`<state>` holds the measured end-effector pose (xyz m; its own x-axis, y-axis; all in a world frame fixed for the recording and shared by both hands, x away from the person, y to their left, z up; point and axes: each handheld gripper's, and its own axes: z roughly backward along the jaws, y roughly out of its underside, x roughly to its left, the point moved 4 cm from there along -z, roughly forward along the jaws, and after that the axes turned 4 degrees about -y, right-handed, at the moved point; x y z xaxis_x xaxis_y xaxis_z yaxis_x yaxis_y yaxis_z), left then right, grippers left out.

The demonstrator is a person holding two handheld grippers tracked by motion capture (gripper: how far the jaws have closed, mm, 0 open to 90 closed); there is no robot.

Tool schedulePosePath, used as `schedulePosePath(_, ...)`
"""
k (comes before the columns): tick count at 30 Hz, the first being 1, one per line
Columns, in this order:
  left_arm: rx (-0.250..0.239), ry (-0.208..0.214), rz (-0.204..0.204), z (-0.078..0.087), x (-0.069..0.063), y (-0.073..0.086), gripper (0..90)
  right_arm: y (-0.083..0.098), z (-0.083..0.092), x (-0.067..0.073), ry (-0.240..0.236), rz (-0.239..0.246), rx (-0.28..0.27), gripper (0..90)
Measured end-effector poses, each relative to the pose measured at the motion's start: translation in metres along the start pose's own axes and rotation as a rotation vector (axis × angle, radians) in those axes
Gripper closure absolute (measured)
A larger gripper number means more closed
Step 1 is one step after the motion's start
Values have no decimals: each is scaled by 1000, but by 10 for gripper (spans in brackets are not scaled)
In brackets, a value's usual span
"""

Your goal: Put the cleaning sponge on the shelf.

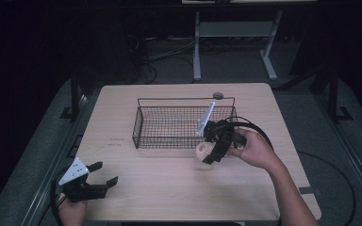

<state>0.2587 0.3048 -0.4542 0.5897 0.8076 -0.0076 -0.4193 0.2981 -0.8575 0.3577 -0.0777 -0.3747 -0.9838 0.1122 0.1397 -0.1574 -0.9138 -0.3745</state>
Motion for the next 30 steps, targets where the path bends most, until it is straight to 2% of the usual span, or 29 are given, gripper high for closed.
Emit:
schedulePosePath(19, -3, 0, 1, 0, 0, 0, 137, -13, 14, -12, 10, 3, 15, 280)
schedulePosePath(21, -3, -1, 1, 0, 0, 0, 137, -14, 16, -12, 4, 4, 3, 280)
schedulePosePath(25, -4, 0, 2, 0, 0, 0, 137, -15, 18, -15, 13, 8, 18, 280)
schedulePosePath(30, -2, 2, -1, 0, -1, 0, 137, -16, 21, -18, 7, -3, 14, 280)
